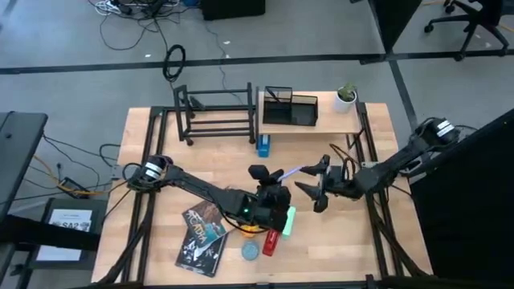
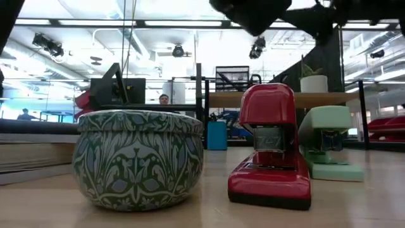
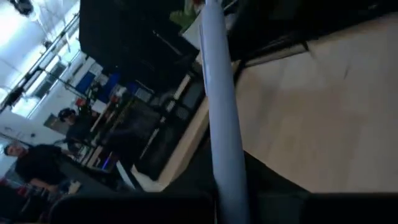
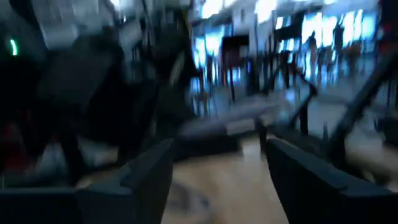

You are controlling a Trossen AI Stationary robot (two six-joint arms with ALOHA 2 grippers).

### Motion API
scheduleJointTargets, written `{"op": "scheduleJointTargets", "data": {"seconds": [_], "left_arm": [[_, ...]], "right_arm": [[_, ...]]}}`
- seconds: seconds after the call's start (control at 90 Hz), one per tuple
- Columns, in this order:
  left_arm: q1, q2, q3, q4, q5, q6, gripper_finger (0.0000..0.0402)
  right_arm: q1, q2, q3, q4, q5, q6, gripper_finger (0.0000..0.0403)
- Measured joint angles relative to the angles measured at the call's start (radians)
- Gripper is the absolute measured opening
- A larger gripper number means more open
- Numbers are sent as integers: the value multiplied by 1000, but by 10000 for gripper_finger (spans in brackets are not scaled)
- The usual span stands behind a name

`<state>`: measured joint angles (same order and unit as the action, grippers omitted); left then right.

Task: Stock shelves
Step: Put the purple ballpen on the pen holder

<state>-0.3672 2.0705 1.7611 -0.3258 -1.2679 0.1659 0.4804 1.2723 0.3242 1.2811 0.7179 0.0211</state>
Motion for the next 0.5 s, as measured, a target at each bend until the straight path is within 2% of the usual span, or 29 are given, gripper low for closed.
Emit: {"op": "scheduleJointTargets", "data": {"seconds": [0.089,0.156,0.3,0.5], "left_arm": [[-5,-1,0,70,0,78,0],[-8,-2,0,116,0,128,0],[-10,-2,0,169,-1,189,0],[-10,-2,0,193,-2,226,0]], "right_arm": [[-27,81,1,188,-105,-1,207],[-36,132,1,272,-130,13,199],[-40,187,13,267,-131,71,178],[-31,201,72,270,-164,25,140]]}}
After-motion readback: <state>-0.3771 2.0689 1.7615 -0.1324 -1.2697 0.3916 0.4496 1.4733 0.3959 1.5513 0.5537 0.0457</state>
